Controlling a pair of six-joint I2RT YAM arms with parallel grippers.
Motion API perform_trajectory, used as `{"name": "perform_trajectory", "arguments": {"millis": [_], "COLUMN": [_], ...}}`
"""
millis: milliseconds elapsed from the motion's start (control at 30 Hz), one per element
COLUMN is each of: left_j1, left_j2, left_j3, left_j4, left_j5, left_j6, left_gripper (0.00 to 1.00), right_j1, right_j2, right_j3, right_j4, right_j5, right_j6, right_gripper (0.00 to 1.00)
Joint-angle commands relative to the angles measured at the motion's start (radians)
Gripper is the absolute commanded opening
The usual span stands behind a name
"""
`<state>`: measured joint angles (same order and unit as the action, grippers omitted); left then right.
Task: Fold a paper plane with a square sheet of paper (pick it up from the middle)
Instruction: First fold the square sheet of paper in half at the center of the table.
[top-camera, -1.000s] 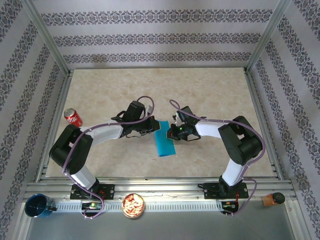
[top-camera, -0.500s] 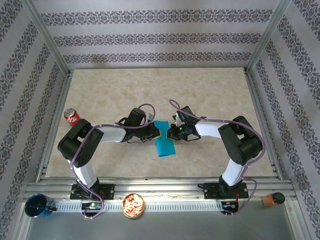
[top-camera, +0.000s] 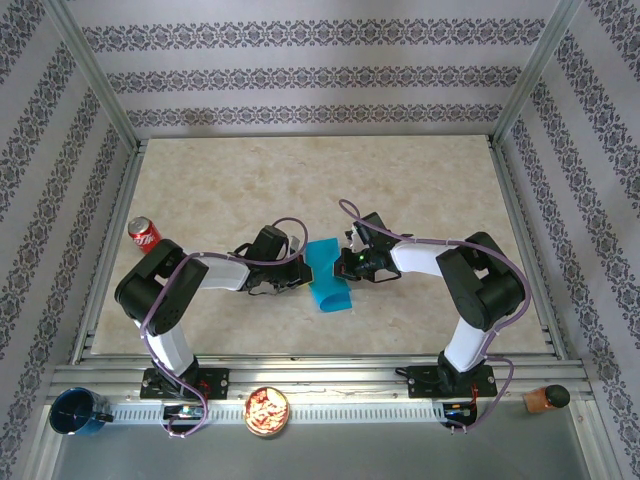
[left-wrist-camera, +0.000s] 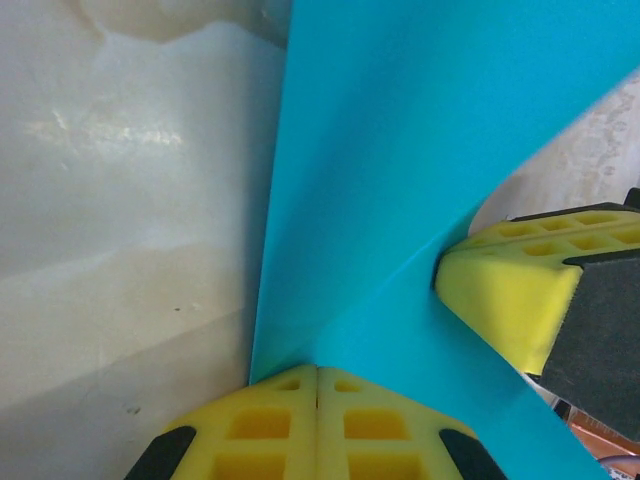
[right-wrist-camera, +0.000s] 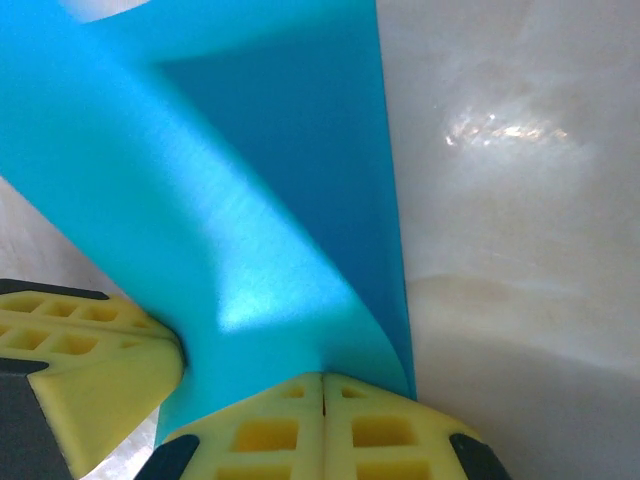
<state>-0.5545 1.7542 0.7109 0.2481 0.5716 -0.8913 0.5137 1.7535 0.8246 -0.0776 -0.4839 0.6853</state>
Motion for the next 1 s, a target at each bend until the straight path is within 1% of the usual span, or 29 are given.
{"name": "perform_trajectory", "arguments": {"millis": [0, 133, 233, 367, 533, 633, 767, 867, 967], "left_j1": [0.000, -0.009, -0.022, -0.049, -0.068, -0.068, -0.069, -0.065, -0.065], "left_j2": [-0.035, -0.121, -0.145, -0.117, -0.062, -0.035, -0.004, -0.013, -0.038], "left_j3": [-0.013, 0.045, 0.072, 0.085, 0.068, 0.042, -0.013, -0.047, -0.046], "left_j4": [-0.099, -0.166, -0.175, -0.142, -0.093, -0.088, -0.055, -0.046, -0.087], "left_j5": [-0.043, -0.038, -0.012, 0.021, 0.013, -0.011, -0.017, -0.021, -0.035], "left_j6": [0.032, 0.023, -0.010, -0.065, -0.106, -0.101, -0.104, -0.099, -0.078], "left_gripper": [0.00, 0.00, 0.00, 0.00, 0.00, 0.00, 0.00, 0.00, 0.00], "right_j1": [0.009, 0.009, 0.009, 0.009, 0.009, 0.011, 0.011, 0.011, 0.011], "right_j2": [0.046, 0.037, 0.034, 0.032, 0.031, 0.032, 0.037, 0.035, 0.032], "right_j3": [-0.054, -0.056, -0.055, -0.055, -0.055, -0.058, -0.062, -0.068, -0.070], "right_j4": [-0.120, -0.119, -0.120, -0.120, -0.119, -0.117, -0.113, -0.110, -0.110], "right_j5": [0.126, 0.134, 0.136, 0.136, 0.134, 0.133, 0.134, 0.134, 0.133], "right_j6": [0.016, 0.022, 0.025, 0.029, 0.030, 0.030, 0.031, 0.033, 0.034], "right_gripper": [0.00, 0.00, 0.00, 0.00, 0.00, 0.00, 0.00, 0.00, 0.00]}}
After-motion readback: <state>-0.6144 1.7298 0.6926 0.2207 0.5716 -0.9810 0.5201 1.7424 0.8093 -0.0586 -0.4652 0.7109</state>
